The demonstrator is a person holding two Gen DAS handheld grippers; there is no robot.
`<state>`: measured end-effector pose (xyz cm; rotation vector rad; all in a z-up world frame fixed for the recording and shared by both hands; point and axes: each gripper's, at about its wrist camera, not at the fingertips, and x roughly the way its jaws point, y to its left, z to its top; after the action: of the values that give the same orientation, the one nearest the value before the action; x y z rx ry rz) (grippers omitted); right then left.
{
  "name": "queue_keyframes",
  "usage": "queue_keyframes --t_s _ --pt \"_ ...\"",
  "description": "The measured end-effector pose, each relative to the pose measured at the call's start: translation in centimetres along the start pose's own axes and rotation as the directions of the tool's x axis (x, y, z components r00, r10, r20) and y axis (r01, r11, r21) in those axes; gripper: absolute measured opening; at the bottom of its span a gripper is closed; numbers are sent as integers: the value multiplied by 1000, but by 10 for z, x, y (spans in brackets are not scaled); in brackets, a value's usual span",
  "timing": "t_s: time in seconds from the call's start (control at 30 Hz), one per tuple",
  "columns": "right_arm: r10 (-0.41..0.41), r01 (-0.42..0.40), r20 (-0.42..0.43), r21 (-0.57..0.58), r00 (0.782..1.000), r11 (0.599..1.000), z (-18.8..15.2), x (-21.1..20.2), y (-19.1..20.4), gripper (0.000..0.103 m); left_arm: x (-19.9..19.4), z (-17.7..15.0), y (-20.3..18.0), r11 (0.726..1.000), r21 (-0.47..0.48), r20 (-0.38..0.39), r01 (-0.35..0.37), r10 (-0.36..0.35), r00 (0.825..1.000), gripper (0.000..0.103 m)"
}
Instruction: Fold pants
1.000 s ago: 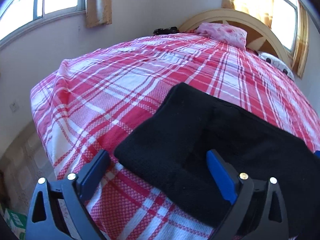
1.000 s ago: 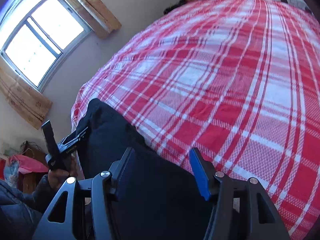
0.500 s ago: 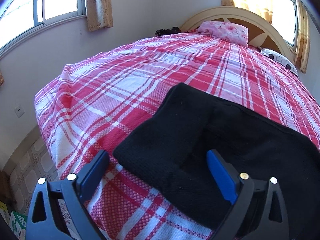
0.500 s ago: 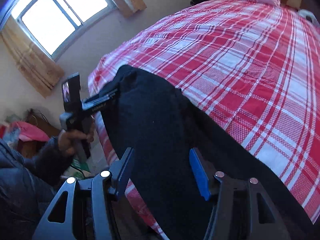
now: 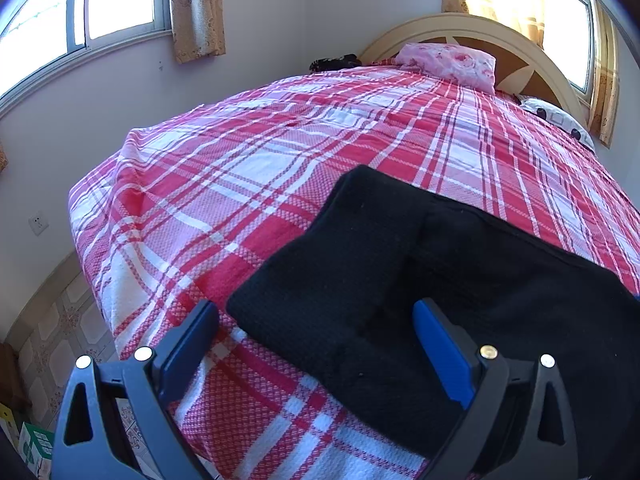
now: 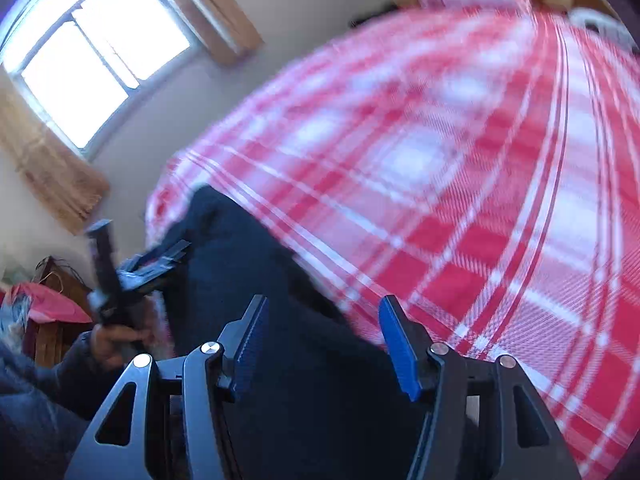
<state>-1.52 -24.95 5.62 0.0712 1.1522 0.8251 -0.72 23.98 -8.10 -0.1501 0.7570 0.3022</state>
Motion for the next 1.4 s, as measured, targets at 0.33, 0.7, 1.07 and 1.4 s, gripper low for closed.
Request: queue_keyframes --t_s 0.33,0.7,1.07,1.4 --pt "80 -83 -82 -41 993 996 -36 4 38 59 0 1 -2 1000 3 0 -2 2 1000 101" --pt "-28 24 -42 -77 999 997 -48 -10 44 59 0 1 -2 1000 3 0 -2 2 1000 101" --pt "-71 74 56 -55 996 996 -43 -27 33 59 0 0 -2 1000 0 1 -5 5 1000 101" --pt "73 -73 -12 -111 997 991 -14 28 63 59 1 1 -2 1000 7 -2 9 -9 1000 102"
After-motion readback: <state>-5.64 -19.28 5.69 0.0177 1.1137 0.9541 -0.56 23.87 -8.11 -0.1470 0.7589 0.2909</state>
